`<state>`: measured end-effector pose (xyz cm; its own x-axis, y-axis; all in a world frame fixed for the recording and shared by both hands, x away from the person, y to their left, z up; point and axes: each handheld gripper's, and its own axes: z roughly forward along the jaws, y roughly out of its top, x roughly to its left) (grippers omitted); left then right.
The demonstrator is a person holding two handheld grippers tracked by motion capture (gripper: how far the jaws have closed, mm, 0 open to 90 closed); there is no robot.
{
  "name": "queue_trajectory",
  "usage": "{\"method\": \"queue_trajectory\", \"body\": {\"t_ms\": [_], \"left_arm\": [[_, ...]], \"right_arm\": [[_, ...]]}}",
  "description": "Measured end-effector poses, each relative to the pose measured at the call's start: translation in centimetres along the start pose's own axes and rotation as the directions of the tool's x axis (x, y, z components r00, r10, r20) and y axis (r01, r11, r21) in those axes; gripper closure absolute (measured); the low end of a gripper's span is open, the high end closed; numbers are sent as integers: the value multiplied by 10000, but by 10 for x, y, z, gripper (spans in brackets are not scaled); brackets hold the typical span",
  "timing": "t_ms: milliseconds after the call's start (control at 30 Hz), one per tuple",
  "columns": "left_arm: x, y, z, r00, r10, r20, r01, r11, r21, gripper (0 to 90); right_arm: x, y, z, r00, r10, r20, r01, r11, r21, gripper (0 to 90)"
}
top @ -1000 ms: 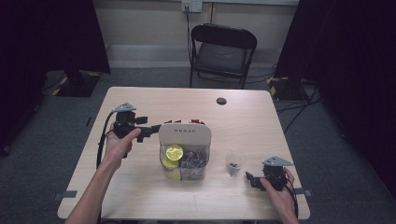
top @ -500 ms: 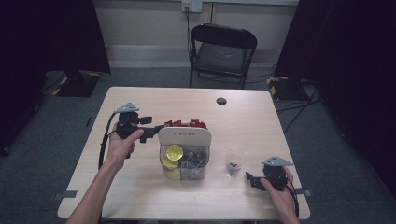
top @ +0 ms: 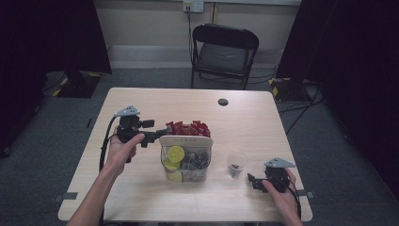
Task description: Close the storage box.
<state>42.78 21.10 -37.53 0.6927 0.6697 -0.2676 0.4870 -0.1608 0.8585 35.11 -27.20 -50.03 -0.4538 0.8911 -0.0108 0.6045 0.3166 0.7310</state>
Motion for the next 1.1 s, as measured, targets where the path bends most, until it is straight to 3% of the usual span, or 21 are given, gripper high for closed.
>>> {"method": "queue_trajectory", "body": {"t_ms": [867,1100], "left_arm": [[-11,-12,-4,9998,154,122,-159,9989,452,174],[-18,-17,-5,9983,575,30,-576,9941,918,166]], "right_arm": [[0,0,0,10000,-1,-2,1,10000,0,111],[0,0,0,10000,-2,3,2,10000,1,111]]}}
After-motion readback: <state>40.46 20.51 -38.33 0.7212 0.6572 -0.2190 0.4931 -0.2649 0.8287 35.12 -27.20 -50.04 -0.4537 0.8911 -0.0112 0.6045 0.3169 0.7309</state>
